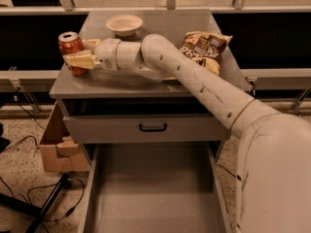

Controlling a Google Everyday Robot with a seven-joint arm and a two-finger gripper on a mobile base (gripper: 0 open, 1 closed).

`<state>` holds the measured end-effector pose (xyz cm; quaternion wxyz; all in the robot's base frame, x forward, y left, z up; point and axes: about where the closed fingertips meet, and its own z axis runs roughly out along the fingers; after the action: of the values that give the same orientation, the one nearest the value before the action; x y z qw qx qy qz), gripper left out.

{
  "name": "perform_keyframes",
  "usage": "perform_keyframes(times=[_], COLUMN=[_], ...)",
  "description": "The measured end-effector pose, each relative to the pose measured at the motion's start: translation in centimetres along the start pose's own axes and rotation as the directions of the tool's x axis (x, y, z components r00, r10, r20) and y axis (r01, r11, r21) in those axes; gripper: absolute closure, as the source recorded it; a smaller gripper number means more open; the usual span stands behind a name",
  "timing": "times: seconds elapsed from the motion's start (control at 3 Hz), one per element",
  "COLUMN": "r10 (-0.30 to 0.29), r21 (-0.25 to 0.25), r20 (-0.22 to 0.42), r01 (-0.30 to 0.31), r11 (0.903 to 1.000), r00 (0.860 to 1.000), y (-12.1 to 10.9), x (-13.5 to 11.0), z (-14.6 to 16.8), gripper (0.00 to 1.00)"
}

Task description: Place coke can into middle drawer

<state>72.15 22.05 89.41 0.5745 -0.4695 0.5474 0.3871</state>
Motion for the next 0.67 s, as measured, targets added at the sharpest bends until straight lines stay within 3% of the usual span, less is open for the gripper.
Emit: perform_keyframes(times=[0.33, 0.67], r10=[-0.081, -0.184], r21=[0.017, 0.028], r20=[0.009, 0.012], r01=[0.081, 0.184], r11=[0.9966, 0.9826], r00=[0.997, 0.983], y=[1.2, 3.9], x=[-2.8, -6.8], z=[-1.1, -3.5], gripper=[0.96, 1.0])
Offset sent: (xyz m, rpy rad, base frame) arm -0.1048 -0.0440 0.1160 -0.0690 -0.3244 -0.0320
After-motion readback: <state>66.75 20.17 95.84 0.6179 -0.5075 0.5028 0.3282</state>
